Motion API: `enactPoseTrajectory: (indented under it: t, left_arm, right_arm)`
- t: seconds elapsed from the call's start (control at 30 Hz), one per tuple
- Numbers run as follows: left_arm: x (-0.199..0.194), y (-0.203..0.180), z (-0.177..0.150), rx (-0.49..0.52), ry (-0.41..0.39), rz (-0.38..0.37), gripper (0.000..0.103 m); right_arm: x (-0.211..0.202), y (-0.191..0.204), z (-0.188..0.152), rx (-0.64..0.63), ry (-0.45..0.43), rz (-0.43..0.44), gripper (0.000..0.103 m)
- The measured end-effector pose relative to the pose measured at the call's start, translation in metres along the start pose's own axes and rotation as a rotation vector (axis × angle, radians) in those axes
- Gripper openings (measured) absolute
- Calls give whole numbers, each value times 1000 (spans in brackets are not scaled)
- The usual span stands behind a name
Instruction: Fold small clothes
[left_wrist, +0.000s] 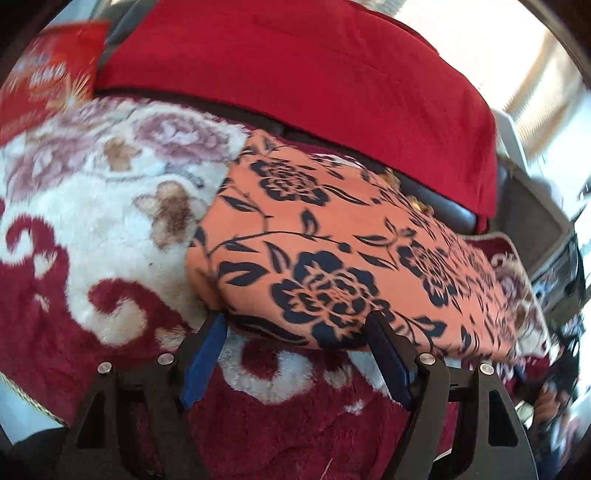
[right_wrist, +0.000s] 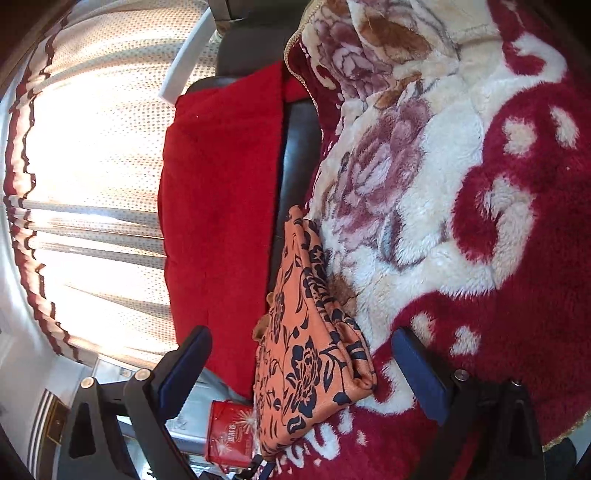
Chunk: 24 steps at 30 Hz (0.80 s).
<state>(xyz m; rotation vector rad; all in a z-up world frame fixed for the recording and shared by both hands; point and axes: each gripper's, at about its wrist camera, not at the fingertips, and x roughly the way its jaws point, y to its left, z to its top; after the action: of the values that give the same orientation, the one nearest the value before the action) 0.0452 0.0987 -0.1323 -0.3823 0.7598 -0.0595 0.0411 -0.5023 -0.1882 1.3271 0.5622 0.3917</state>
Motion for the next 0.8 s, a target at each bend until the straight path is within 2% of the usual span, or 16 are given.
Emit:
enactPoseTrajectory:
  t: [0.1,0.23,0.37,0.53,0.67,0.8]
  left_arm:
    - [-1,-8,-2,62,-8,12,78]
    - [-1,-4,-1,53,5,5,78]
    - [1,-5,-2,40,17,9,78]
    - [-7,-11,-5,77,-10,19,78]
    - [-8,-9,-4,67,-17,28,78]
    - [-3,-10,-4,81,-4,67,78]
  right_arm:
    - [-1,-1,1,2,-2,-2,99]
    - [0,4,-2,-7,-23,-37,99]
    - [-8,3,-6,15,-46,5,99]
    - [-11,-4,-1,23,-8,24,99]
    - [-10,-5,0,23,-7,17,99]
    - [-13,-6,1,35,-14,47,99]
